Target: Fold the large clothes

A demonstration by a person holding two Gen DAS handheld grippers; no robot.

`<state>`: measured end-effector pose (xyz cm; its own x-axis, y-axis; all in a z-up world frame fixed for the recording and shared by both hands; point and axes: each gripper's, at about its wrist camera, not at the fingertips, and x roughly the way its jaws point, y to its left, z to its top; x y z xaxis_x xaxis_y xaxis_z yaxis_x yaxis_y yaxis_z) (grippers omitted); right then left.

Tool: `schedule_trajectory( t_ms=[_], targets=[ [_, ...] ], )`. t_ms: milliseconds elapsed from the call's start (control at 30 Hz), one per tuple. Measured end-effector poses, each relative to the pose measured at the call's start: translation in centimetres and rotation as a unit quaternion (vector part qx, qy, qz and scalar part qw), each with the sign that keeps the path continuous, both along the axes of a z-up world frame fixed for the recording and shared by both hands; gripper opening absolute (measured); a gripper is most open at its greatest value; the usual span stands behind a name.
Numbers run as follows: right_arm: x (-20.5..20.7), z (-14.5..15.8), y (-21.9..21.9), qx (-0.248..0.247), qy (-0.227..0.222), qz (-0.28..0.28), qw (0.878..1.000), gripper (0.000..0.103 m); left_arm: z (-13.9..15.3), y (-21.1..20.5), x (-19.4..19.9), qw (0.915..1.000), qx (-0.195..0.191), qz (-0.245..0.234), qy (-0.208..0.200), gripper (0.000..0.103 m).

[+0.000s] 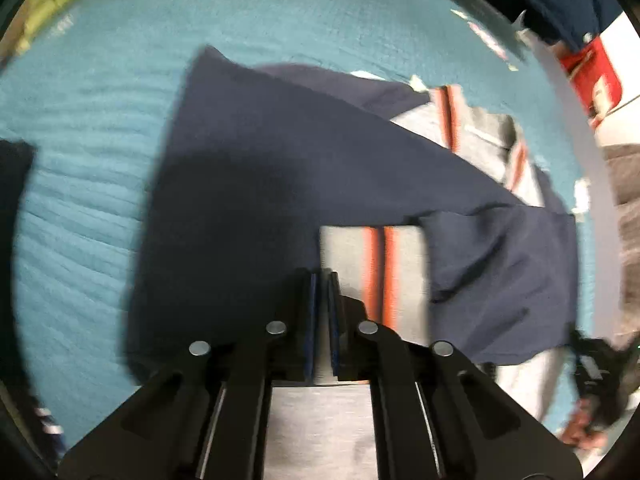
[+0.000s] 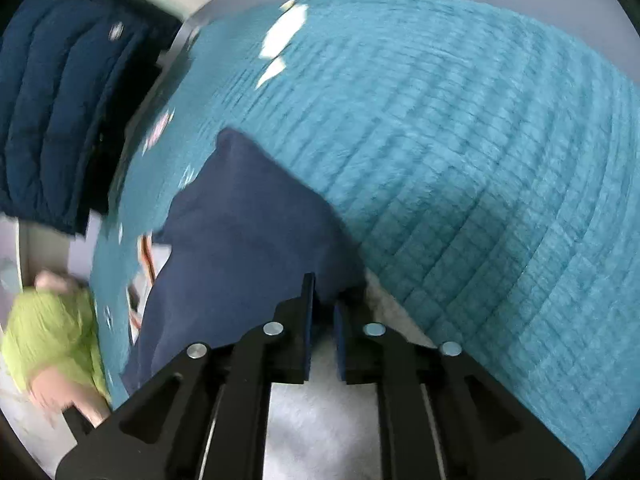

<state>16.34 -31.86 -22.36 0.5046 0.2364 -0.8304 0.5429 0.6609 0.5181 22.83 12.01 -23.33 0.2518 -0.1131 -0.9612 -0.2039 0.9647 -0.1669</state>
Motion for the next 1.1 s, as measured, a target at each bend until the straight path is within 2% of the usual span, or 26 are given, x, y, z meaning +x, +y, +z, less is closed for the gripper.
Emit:
schedule_trajectory(
  t_ms=[67,133,200,233,300,400,433,500,533,567,667,700,733,767,800,833,867,933,1000,1067,1100],
  targets=[
    [-0.5,2.5,-0.1,-0.01,-0.018,0.009,1.0,0.014,1.1,0.7,-0.4,0.9985,0.053,-0.002,-0.011,0.0],
    [-1.0,5.3,0.1,-0.056,-0.037,0.016,0.998,0.015,2.5,1.4,-0.9,0.9984,0.049,-0.004,-0.028,0.0],
    [-0.7,7.8,1.0,-0.091,-0.087,0.045,0.991,0.015,4.0,1.5,-1.2,0.9976,0.052,-0.008,-0.046,0.0],
    [0.4,8.5,2.0,-0.103,-0.113,0.08,0.985,0.015,4.7,1.2,-1.2,0.9972,0.046,-0.014,-0.057,0.0],
    [3.4,7.3,3.9,-0.124,-0.098,0.133,0.978,0.014,5.3,-0.4,-0.6,0.9971,-0.003,-0.037,-0.067,0.001],
    [7.5,3.3,6.0,-0.074,-0.07,0.191,0.976,0.012,3.9,-3.3,0.7,0.9952,-0.056,-0.059,-0.054,0.001],
    [9.1,1.4,6.9,-0.061,-0.055,0.212,0.974,0.012,2.9,-4.3,1.1,0.9947,-0.064,-0.064,-0.049,0.001],
    [11.2,-1.0,7.8,-0.074,-0.049,0.233,0.968,0.01,0.4,-5.5,1.7,0.997,-0.046,-0.06,-0.016,0.0],
    [11.8,-1.7,7.5,-0.081,-0.049,0.233,0.968,0.002,-0.2,-5.7,1.7,0.9974,-0.04,-0.057,-0.019,0.0],
    [12.7,-2.4,6.3,-0.086,-0.05,0.222,0.97,0.0,-0.2,-5.6,1.6,0.997,-0.044,-0.058,-0.026,0.0],
    [14.4,-2.8,2.3,-0.05,-0.045,0.176,0.982,0.0,-0.1,-4.4,1.6,0.9974,-0.044,-0.053,-0.021,0.002],
    [14.8,-2.4,1.5,-0.066,-0.039,0.165,0.983,0.0,-0.2,-3.7,1.7,0.9975,-0.05,-0.047,-0.02,0.002],
    [14.9,-1.6,0.9,-0.147,-0.016,0.14,0.979,0.0,-0.3,-3.1,1.7,0.9974,-0.057,-0.039,-0.018,0.002],
    [14.8,-0.9,0.2,-0.179,-0.013,0.131,0.975,0.002,-0.3,-2.5,1.8,0.9975,-0.062,-0.03,-0.015,0.002],
    [14.5,-0.5,-0.8,-0.171,-0.014,0.123,0.977,0.001,-0.3,-2.3,1.8,0.9974,-0.065,-0.027,-0.014,0.002],
    [13.4,-0.1,-2.4,-0.111,-0.02,0.114,0.987,0.001,-0.3,-2.1,1.8,0.9976,-0.063,-0.027,-0.014,0.002],
    [12.6,0.4,-2.8,-0.092,-0.021,0.118,0.988,0.001,-0.2,-2.2,1.9,0.9979,-0.056,-0.029,-0.014,0.002],
    [10.5,1.5,-1.5,-0.12,-0.009,0.159,0.98,0.001,-0.2,-2.6,1.6,0.9983,-0.039,-0.041,-0.015,0.002],
    [8.0,1.7,0.4,-0.105,-0.006,0.2,0.974,0.001,-0.3,-3.0,1.5,0.9985,-0.022,-0.049,-0.016,0.002],
    [6.6,0.2,1.1,-0.095,0.03,0.214,0.972,0.001,-0.3,-3.0,1.6,0.9985,-0.02,-0.048,-0.017,0.002],
    [5.8,-1.2,1.1,-0.121,0.045,0.211,0.969,0.0,-0.4,-3.1,1.7,0.9985,-0.023,-0.047,-0.018,0.002]
  ],
)
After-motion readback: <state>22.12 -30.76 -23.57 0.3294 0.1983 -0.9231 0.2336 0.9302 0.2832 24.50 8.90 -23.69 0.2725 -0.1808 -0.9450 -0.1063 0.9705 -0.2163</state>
